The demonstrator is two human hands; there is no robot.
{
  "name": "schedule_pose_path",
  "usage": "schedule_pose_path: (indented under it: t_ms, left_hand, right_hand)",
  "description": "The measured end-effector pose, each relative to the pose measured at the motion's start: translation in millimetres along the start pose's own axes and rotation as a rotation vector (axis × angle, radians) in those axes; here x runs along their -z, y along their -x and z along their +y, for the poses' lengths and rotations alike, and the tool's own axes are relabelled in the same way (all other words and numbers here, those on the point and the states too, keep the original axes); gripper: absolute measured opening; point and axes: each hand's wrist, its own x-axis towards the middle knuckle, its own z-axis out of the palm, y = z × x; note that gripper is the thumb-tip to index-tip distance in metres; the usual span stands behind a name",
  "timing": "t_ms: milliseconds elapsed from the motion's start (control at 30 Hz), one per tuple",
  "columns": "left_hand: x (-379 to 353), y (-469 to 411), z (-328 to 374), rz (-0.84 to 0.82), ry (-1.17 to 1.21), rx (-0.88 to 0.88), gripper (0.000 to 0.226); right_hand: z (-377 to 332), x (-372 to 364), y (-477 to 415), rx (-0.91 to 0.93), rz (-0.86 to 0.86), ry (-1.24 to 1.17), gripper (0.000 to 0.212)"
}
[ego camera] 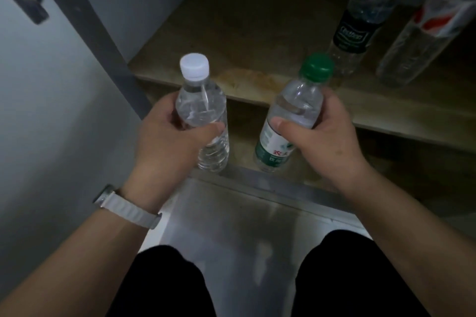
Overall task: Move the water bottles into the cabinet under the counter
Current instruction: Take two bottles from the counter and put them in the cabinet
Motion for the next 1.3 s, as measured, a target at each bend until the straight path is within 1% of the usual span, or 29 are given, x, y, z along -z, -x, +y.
schedule_pose_path:
  t_ms: [133,300,400,533,700,800,900,1133,1200,1300]
  left_hand:
    - [1.8,-16.8,28.8,0.049,0.075,-0.062,0.050]
    - [-3.0,-44.0,52.2,0.067,0.089,-0.128,0.043]
    - [-10.0,-58.3,63.2,0.078,0.103,-0.129,0.046]
    - [-22.1,-74.8,75.9,0.091,0.114,-0.143,0.043]
    - [-31.8,-92.3,86.2,0.105,0.116,-0.170,0.044]
    - [-37.2,-98.3,87.7,0.094,0.118,-0.209,0.046]
    - [-44.6,-103.6,84.0,0.073,0.121,-0.211,0.048]
    - [-53.2,-101.2,66.7,0.082,0.091,-0.279,0.054]
    - [-54.6,-98.3,62.4,0.071,0.080,-0.274,0.054]
    - [-56.8,-94.0,53.4,0.051,0.052,-0.260,0.062]
  right_hand:
    - [-20.4,5.7,-16.3,0.052,-0.028,-0.079,0.044]
    - [-43.4,7.9,-41.8,0.159,0.007,-0.033,0.043]
    - [-53.5,6.8,-60.8,0.164,0.042,-0.018,0.042]
    - [-60.5,5.4,-85.9,0.159,0.102,-0.013,0.039]
    - [-63.4,6.0,-110.9,0.148,0.129,-0.002,0.044]
    - [-59.3,4.4,-120.8,0.142,0.136,0.008,0.049]
    - [-56.1,1.1,-126.8,0.137,0.143,0.012,0.052]
    - [-35.5,1.2,-125.3,0.143,0.140,0.022,0.058]
    - [-24.7,0.7,-121.4,0.130,0.137,0.052,0.064]
    - [-6.9,-0.3,-112.1,0.091,0.110,0.116,0.070]
